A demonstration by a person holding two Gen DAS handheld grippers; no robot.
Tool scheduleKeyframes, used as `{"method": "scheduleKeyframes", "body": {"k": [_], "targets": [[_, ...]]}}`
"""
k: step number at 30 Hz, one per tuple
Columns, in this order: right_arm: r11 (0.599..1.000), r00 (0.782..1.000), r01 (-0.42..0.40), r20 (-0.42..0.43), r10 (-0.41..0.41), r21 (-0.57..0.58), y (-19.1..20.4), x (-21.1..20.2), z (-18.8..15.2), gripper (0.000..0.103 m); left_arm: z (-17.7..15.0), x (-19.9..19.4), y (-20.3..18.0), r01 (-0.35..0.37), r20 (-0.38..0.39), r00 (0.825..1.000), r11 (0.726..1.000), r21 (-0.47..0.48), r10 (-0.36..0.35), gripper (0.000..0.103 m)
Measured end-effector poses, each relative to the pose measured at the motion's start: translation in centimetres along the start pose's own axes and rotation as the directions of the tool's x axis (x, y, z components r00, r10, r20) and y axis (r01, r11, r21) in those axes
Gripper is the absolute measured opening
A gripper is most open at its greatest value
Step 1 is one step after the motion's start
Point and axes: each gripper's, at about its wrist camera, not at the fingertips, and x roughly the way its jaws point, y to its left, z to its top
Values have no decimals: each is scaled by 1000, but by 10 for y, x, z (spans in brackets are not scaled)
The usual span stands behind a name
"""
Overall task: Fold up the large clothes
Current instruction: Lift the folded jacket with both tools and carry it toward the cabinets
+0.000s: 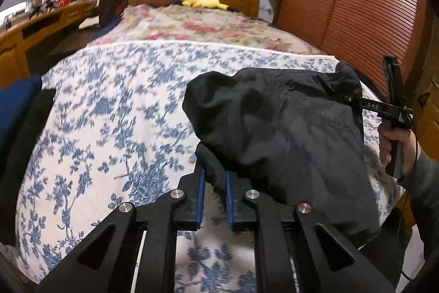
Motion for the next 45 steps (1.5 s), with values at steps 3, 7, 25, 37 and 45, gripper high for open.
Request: {"method": "scheduleKeyframes", "body": {"k": [3,7,25,37,45], "targets": [[1000,1000,1,28,-1,-18,0,-22,-2,27,2,-11,-8,7,24,1000,1000,15,-7,13],[999,999,4,37,-2,-45,1,-38,-4,26,2,-22,-12,25,43,999,1000,11,-26,12],[982,998,-46,-48,38,-185,60,0,19,26,-15,-72,23,-31,116,993,999,-9,32,12],[938,991,-128,-64,114,-323,162,63,72,26,-22,-119,108,-120,185,973,986,-113,139,12],[886,983,-176,-27,182,-429,257,95,131,26,-7,-168,175,-238,255,927,956,-171,276,12]]}}
